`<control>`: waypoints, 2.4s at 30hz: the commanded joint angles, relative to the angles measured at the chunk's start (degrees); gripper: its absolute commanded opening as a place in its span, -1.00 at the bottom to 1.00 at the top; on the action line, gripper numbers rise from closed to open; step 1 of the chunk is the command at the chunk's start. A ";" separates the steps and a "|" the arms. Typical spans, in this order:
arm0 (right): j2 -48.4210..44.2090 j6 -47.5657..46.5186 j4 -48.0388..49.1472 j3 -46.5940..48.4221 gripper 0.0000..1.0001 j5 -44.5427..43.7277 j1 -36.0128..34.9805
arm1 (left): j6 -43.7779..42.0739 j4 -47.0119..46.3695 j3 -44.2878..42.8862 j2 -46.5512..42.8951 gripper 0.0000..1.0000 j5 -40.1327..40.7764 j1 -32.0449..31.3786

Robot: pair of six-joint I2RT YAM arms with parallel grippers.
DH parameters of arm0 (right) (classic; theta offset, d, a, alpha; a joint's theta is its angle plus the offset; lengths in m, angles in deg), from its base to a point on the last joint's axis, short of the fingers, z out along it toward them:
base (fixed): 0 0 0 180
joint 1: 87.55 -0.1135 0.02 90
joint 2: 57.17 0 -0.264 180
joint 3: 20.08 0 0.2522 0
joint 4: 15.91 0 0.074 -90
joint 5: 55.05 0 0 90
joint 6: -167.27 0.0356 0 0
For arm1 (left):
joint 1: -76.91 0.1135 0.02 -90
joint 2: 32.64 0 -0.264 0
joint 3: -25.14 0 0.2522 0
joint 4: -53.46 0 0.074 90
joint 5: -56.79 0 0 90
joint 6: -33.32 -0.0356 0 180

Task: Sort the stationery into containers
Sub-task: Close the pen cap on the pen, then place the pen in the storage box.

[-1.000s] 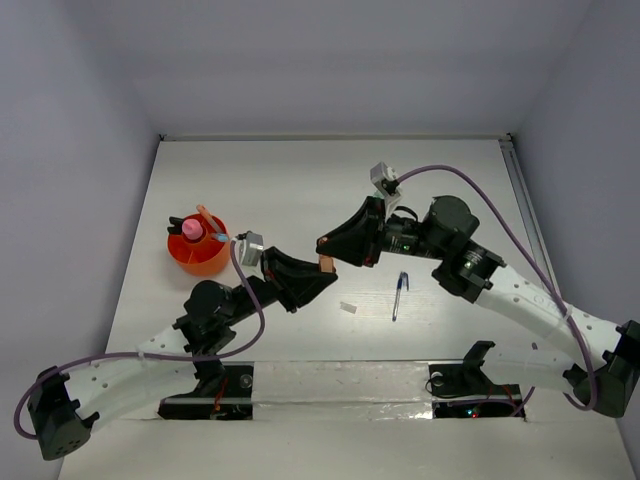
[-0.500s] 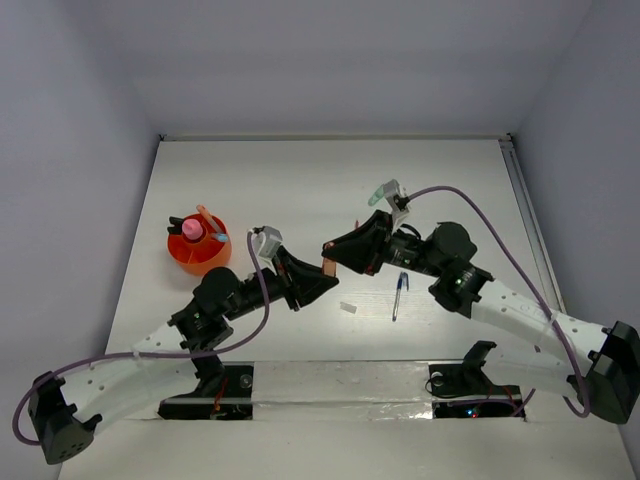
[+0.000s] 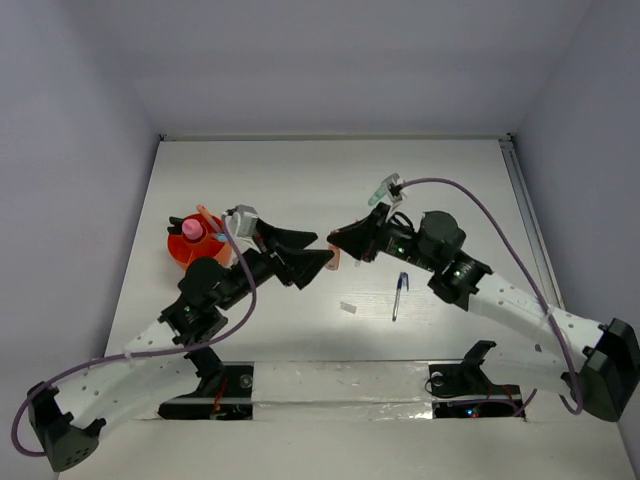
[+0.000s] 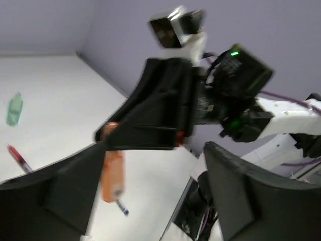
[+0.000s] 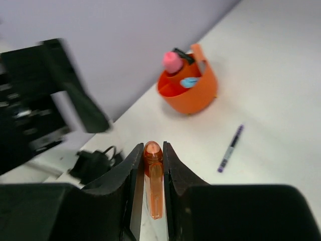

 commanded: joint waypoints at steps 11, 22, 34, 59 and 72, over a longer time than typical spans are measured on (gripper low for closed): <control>16.04 6.27 11.07 8.33 -1.00 0.06 4.54 | -5.44 19.27 -9.88 -15.71 0.98 20.68 0.08; 40.19 -1.91 14.41 32.12 -1.00 -6.71 -7.93 | -15.80 38.89 -21.85 -19.48 0.98 38.01 0.08; 64.56 -6.91 19.61 53.32 -1.00 -12.16 -12.78 | -19.34 35.99 -13.85 -24.32 0.98 41.89 2.71; 75.46 -15.88 19.17 61.68 -1.00 -13.74 -16.03 | -20.22 31.25 -11.04 -22.48 0.98 22.90 21.00; 75.20 -17.38 21.54 59.67 -0.38 -14.09 -16.03 | -20.30 30.98 -10.86 -22.22 0.98 20.97 22.05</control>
